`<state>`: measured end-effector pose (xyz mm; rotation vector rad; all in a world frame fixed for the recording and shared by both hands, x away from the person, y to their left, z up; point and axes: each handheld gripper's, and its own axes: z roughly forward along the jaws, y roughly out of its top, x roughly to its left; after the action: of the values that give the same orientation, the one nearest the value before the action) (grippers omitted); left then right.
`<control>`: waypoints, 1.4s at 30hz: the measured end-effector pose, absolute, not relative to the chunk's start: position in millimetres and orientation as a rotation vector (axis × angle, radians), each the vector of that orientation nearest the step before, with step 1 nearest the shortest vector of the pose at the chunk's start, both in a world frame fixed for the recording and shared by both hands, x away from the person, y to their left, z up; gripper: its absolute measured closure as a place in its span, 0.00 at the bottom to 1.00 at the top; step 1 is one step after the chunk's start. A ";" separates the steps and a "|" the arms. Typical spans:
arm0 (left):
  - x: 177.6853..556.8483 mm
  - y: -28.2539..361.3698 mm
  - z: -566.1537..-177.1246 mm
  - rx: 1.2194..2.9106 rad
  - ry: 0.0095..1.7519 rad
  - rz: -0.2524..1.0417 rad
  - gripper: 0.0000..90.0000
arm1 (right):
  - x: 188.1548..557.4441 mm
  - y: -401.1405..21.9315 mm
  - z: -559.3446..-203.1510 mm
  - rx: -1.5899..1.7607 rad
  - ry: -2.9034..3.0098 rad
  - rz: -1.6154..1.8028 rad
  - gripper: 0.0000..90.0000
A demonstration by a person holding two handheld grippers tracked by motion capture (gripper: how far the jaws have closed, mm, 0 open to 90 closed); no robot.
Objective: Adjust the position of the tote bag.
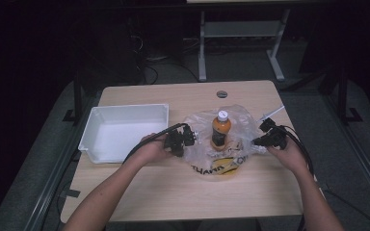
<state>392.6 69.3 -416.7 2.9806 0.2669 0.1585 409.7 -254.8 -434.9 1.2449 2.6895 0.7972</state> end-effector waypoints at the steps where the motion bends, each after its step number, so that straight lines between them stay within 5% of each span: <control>1: 392.0 69.1 -416.9 2.980 0.267 0.156 1.00 | 409.7 -255.0 -435.4 1.252 2.691 0.792 1.00; 42: 391.3 72.1 -419.8 3.006 0.278 0.123 0.97 | 410.0 -258.5 -442.8 1.283 2.705 0.745 1.00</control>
<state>391.3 72.1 -419.8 3.0064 0.2776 0.1226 410.0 -258.5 -442.8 1.2831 2.7048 0.7454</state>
